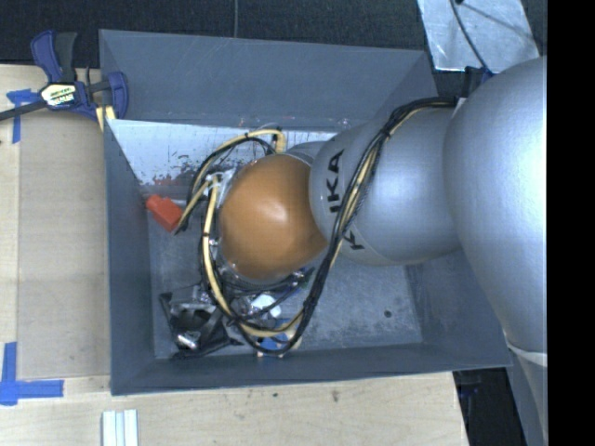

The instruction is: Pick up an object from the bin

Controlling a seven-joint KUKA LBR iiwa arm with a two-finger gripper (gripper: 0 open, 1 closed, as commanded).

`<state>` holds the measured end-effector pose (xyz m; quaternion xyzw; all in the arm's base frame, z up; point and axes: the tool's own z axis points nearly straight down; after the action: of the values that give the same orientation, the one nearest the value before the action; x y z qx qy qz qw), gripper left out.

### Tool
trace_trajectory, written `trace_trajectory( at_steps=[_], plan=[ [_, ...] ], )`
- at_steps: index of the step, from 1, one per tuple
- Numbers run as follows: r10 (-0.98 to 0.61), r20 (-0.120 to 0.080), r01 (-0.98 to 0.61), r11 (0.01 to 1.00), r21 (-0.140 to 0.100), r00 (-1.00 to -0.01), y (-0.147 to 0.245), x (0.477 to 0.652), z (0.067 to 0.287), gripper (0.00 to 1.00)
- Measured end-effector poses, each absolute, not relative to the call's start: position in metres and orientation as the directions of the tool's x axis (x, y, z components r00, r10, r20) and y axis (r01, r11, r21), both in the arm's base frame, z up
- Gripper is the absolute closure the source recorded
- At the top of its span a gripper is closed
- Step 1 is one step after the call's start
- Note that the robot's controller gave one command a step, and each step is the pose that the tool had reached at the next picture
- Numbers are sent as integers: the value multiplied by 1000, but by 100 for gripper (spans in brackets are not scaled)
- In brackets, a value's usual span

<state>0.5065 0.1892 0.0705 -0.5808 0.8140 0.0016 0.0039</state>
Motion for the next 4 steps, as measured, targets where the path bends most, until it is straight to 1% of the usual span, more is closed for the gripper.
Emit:
trace_trajectory(
  at_steps=[1,2,3,4],
  plan=[
    [-996,-6,-996,83,-5,-83,152,496,71,0],
    [-997,-7,-997,83,-3,-83,153,496,71,100],
    [-996,-1,-996,86,0,-86,153,496,136,100],
    [-996,0,-996,91,5,-91,153,494,135,100]
  ],
)
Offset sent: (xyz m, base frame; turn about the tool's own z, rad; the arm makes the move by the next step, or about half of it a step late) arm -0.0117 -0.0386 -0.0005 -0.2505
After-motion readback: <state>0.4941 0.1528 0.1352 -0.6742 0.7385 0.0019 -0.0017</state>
